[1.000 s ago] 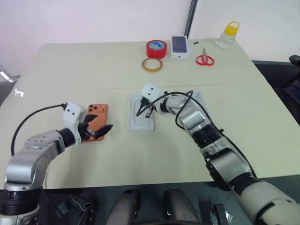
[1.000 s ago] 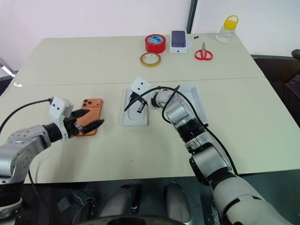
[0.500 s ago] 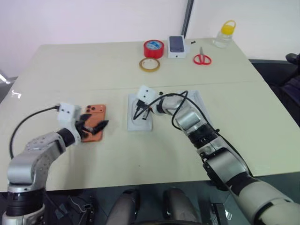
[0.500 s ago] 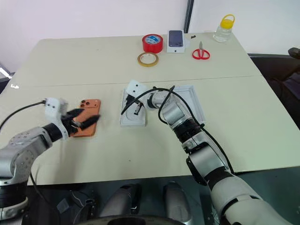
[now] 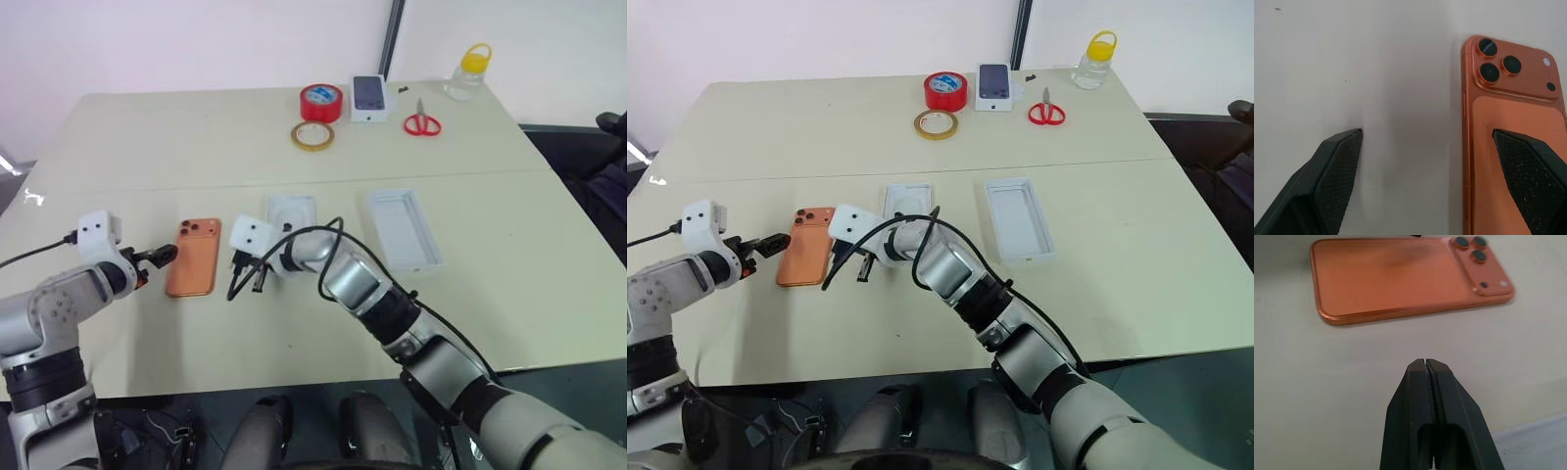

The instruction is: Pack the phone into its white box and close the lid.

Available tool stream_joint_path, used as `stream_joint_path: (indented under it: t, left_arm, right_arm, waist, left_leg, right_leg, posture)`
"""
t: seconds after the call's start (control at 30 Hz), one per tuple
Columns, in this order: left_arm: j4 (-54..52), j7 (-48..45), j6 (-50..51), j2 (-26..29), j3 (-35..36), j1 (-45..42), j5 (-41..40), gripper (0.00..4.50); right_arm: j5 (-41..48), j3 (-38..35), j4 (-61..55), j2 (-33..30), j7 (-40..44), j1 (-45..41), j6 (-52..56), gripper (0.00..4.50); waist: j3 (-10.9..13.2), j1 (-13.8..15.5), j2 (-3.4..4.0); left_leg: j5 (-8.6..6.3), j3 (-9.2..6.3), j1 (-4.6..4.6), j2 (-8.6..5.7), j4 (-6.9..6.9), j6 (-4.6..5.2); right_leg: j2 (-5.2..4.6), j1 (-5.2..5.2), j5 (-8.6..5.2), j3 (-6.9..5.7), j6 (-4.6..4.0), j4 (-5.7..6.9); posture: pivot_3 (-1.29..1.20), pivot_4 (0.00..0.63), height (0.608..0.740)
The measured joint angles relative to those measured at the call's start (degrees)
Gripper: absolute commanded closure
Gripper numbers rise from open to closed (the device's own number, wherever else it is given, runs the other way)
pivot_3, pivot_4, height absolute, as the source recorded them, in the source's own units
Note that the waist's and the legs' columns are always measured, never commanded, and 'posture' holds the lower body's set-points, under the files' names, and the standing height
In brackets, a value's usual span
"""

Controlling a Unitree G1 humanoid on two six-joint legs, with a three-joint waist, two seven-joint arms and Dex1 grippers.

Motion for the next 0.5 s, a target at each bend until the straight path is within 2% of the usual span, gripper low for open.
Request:
stream_joint_path:
  t: [0.2,0.5]
  left_arm:
    - [-3.1,-2.4,4.3,-1.8,-0.5,-0.4,-1.8,0.01]
    - [-7.5,-3.4,10.9,-9.4,2.8,-1.7,-4.2,0.01]
  right_arm:
    - [-2.7,3.8,3.2,0.8,0.8,-3.1,-0.7,4.49]
    - [-4.7,5.0,6.0,1.4,1.8,-4.1,-3.1,4.49]
  waist:
    - [0.0,0.1,0.07]
    - [-0.2,0.4,0.15]
  left_leg:
    - [0.0,-0.01,0.05,-0.02,0.0,0.0]
    - [0.0,-0.06,0.09,-0.11,0.0,0.0]
  right_leg:
    - [-0.02,-0.01,0.0,-0.02,0.0,-0.01]
    - [-0.11,0.02,0.0,-0.09,0.01,-0.06]
  posture:
    - [0.0,0.15,0.74]
    - [0.0,0.15,0.74]
